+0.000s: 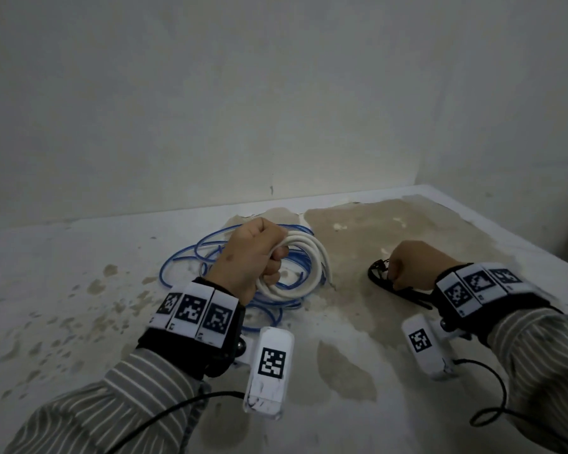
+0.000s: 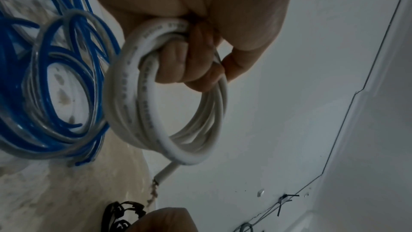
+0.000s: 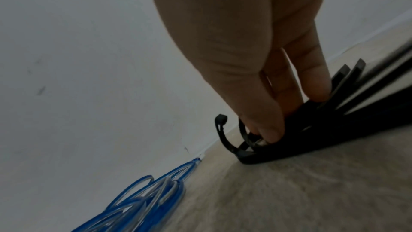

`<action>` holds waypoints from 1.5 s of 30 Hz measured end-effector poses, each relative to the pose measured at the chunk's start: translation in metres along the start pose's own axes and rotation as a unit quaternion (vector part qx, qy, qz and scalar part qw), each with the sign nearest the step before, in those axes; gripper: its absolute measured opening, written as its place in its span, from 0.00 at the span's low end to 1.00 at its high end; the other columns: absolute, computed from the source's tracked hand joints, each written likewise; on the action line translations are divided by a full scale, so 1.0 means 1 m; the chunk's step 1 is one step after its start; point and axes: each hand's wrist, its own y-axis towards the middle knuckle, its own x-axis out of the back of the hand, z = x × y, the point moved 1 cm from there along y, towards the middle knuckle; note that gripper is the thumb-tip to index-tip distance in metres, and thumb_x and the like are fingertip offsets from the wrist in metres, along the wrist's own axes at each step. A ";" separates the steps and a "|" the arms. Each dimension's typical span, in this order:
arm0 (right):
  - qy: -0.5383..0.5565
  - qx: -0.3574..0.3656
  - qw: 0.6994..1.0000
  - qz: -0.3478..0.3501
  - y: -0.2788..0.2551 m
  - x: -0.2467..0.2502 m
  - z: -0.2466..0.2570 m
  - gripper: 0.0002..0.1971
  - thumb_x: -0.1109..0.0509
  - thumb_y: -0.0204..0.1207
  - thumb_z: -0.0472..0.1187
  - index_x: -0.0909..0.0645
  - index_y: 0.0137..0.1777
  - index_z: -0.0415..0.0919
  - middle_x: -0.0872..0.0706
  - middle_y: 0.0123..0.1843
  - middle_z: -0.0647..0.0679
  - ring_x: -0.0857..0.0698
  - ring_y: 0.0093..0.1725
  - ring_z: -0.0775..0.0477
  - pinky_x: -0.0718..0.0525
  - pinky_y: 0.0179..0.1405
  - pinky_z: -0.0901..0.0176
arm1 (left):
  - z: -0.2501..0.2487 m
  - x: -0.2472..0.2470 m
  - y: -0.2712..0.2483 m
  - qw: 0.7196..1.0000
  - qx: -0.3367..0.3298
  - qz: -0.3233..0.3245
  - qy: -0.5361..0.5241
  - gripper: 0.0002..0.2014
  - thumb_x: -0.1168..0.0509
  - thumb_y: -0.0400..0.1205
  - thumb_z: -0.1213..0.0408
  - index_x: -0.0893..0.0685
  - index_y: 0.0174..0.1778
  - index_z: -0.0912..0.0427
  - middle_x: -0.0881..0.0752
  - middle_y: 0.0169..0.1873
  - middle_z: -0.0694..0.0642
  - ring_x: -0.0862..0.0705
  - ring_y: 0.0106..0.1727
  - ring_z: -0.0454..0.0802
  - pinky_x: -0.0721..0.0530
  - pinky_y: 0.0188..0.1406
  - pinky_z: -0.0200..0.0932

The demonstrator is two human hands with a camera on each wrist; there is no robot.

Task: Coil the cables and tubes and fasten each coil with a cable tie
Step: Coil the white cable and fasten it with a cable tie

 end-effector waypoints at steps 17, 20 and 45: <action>0.166 0.169 0.941 -0.240 -0.038 0.067 0.042 0.08 0.37 0.80 0.36 0.17 0.52 0.40 0.18 0.40 0.47 0.21 0.40 0.47 0.28 0.36 0.63 | 0.001 0.000 -0.002 1.000 0.005 -0.014 -0.001 0.14 0.45 0.84 0.69 0.29 0.30 0.59 0.30 0.18 0.51 0.42 0.18 0.44 0.43 0.17 0.33; 0.271 0.269 0.894 -0.236 -0.060 0.077 0.072 0.05 0.34 0.78 0.34 0.17 0.48 0.42 0.12 0.43 0.43 0.15 0.45 0.42 0.21 0.46 0.60 | -0.003 0.008 -0.006 1.000 -0.002 -0.028 -0.005 0.15 0.46 0.83 0.69 0.28 0.29 0.60 0.31 0.18 0.51 0.42 0.17 0.44 0.44 0.18 0.35; 0.300 0.406 0.813 -0.291 -0.078 0.054 0.213 0.11 0.24 0.69 0.33 0.25 0.42 0.40 0.17 0.50 0.46 0.19 0.52 0.50 0.19 0.54 0.49 | -0.043 0.085 -0.056 0.991 -0.039 -0.071 -0.102 0.14 0.45 0.84 0.69 0.17 0.35 0.63 0.34 0.20 0.52 0.42 0.16 0.43 0.43 0.17 0.33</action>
